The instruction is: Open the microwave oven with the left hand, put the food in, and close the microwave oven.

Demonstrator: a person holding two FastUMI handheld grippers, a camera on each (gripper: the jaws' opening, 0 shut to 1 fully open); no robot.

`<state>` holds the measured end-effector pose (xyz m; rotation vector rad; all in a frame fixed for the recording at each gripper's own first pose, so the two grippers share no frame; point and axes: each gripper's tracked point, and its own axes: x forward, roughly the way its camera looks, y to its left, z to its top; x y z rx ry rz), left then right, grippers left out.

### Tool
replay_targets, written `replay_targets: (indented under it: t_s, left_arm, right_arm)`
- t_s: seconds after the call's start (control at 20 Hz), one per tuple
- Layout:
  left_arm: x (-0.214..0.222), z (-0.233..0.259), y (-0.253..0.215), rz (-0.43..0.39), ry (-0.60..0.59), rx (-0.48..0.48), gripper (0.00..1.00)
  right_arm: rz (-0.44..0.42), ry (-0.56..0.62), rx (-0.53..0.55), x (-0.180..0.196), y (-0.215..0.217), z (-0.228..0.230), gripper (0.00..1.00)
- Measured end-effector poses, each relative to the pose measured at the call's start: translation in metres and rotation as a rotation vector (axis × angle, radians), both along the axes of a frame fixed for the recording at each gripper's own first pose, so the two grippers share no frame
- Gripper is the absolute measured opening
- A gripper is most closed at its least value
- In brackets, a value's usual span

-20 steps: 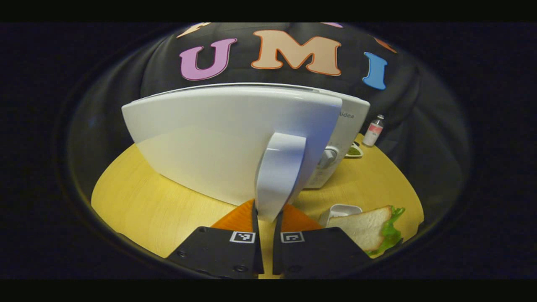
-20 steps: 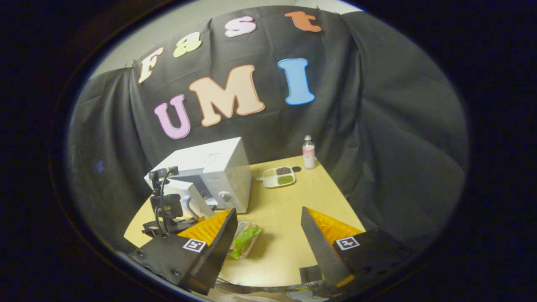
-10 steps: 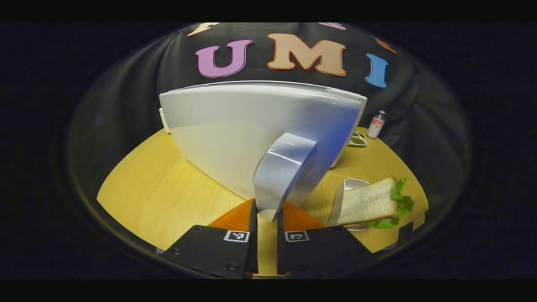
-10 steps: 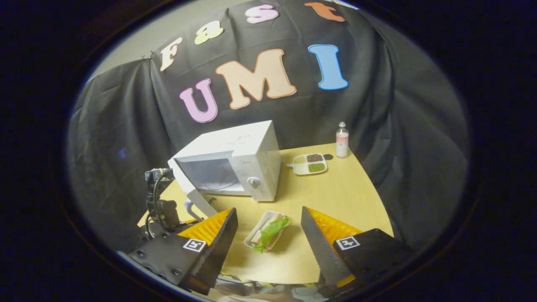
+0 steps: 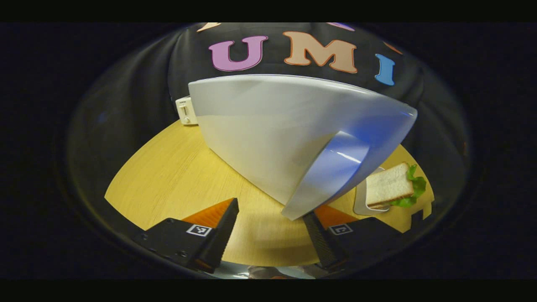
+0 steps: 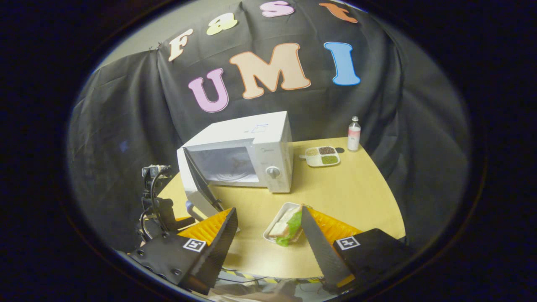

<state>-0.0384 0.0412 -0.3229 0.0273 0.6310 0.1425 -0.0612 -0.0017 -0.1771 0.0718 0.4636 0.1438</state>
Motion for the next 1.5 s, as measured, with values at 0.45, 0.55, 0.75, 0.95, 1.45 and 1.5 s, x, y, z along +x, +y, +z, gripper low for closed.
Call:
replay_targets:
  t_s: [0.45,0.55,0.75,0.95,1.45,1.5]
  left_arm:
    - [-0.061,-0.003,0.080,0.037,0.034,-0.034,0.98]
    - [-0.082,-0.004,0.108,0.078,0.044,-0.064,0.98]
    - [-0.108,0.000,0.162,0.161,0.031,-0.146,0.98]
    - [-0.132,0.009,0.215,0.257,-0.004,-0.209,1.00]
    - [-0.201,0.076,0.307,0.506,-0.177,-0.160,0.95]
    - [-0.205,0.082,0.306,0.526,-0.192,-0.147,0.95]
  right_arm:
    - [-0.060,0.021,0.015,-0.035,0.056,-0.016,0.96]
    - [-0.074,0.017,0.018,-0.042,0.067,-0.018,0.92]
    - [-0.096,0.023,0.023,-0.054,0.086,-0.025,0.96]
    - [-0.135,0.013,-0.002,-0.061,0.096,-0.030,0.91]
    - [-0.239,0.110,-0.057,-0.062,0.055,-0.045,0.96]
    - [-0.241,0.134,-0.062,-0.058,0.048,-0.048,0.96]
